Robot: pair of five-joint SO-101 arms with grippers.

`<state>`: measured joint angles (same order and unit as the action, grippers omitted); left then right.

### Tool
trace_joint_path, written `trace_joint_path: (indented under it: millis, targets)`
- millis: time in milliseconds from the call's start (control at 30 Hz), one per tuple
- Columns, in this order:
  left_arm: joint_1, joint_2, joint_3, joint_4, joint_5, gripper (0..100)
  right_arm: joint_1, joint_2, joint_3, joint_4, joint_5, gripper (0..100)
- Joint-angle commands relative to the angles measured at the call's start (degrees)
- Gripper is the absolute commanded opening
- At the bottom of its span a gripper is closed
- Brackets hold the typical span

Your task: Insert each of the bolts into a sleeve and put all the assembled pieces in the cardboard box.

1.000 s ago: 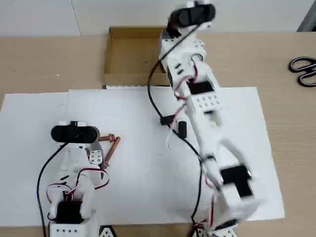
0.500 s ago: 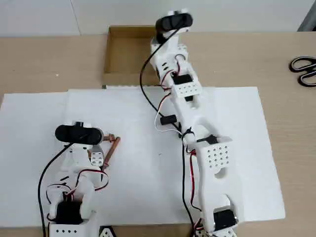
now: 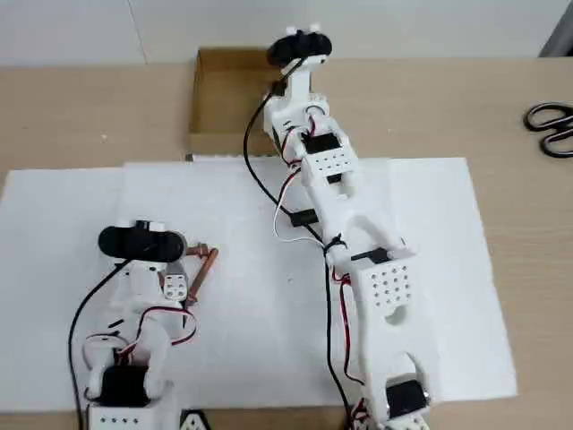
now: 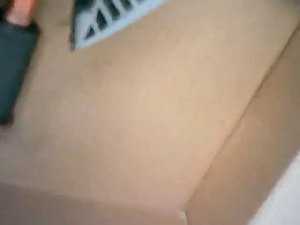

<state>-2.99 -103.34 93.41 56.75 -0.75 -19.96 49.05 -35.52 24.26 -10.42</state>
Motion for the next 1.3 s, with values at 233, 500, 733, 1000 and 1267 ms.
trace_joint_path:
  millis: [233,500,733,1000,1267]
  targets:
    - [-0.09,-0.62,-3.47,-0.18,0.00,1,-1.19,-17.54,-2.90,35.82,-0.53,20.9]
    - [-0.18,-0.70,-4.26,-0.18,0.18,1,-3.82,-24.48,-2.90,56.31,-0.26,20.9]
    - [-0.18,-0.70,-4.35,-0.09,0.18,1,-3.65,-24.92,-2.46,70.99,0.97,20.8]
    - [-0.09,-0.70,-4.35,-0.18,0.18,1,-2.77,-25.45,0.00,71.87,23.12,20.8]
    - [-0.18,-0.79,-8.57,-0.18,0.18,1,-1.36,-25.36,0.26,71.60,47.91,20.9]
